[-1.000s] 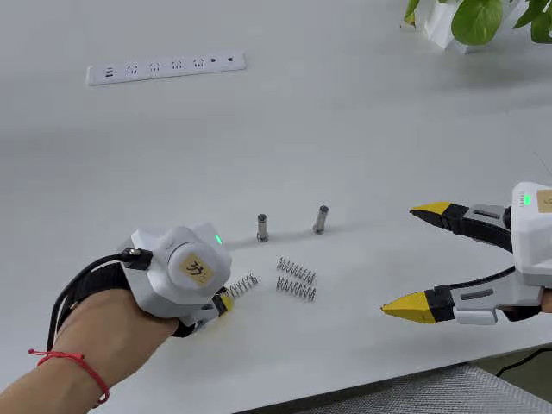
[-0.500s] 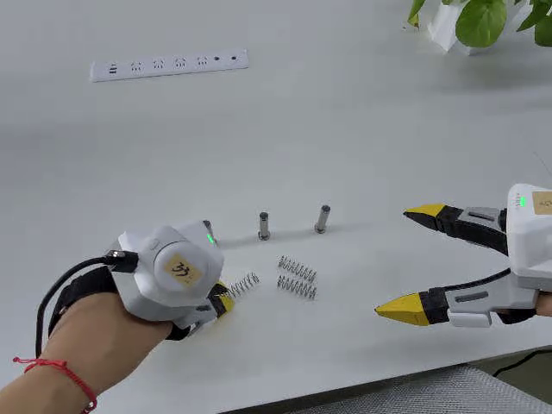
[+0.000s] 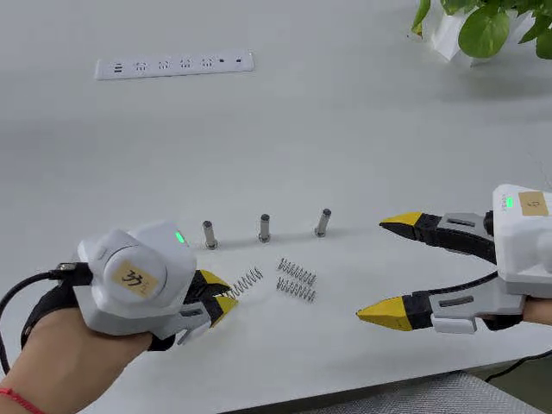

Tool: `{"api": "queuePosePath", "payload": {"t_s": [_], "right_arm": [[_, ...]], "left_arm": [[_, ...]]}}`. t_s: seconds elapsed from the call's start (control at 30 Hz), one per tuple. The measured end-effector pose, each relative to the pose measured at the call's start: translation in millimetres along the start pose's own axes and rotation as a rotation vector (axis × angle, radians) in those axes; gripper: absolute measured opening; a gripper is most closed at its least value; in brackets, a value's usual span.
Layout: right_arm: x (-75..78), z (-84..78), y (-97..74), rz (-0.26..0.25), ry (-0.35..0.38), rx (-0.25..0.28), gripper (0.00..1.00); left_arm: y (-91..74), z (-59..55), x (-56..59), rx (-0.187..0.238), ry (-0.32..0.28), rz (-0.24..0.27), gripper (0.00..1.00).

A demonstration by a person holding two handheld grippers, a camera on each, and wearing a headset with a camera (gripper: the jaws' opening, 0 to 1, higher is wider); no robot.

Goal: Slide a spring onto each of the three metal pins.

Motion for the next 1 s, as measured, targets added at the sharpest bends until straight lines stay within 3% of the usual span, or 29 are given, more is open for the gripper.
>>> {"api": "queuePosePath", "payload": {"t_s": [0.23, 0.3, 0.43, 0.6, 0.73, 1.0], "right_arm": [[-14.2, 20.7, 15.3, 0.068, 0.016, 0.025, 0.58], [-10.8, 25.4, 17.1, 0.083, 0.030, 0.035, 0.52], [-20.2, 38.9, 28.2, 0.129, 0.118, 0.113, 0.43], [-24.8, 48.3, 39.6, 0.165, 0.206, 0.173, 0.38], [-26.5, 50.8, 45.1, 0.162, 0.206, 0.166, 0.33], [-29.4, 56.5, 45.7, 0.193, 0.268, 0.190, 0.25]], "left_arm": [[-8.4, 14.2, 2.2, 0.126, -0.021, 0.007, 0.07], [-10.3, 16.7, 3.0, 0.150, -0.015, 0.008, 0.07], [-16.3, 26.1, 3.2, 0.220, -0.031, 0.020, 0.07], [-20.5, 34.0, 4.4, 0.265, -0.044, 0.027, 0.07], [-23.1, 41.2, 6.0, 0.317, -0.054, 0.026, 0.07], [-26.4, 50.0, 7.4, 0.377, -0.066, 0.030, 0.07]]}}
Point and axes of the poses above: the centre of the closed fingertips' face, and the gripper's own axes: y roughly forward along the fingers, x roughly to its right, z roughly out of its top, the point moved 6 cm from there along -y, roughly backward along the fingers, and after that the axes turned 13 degrees about y, right-handed, at the moved point
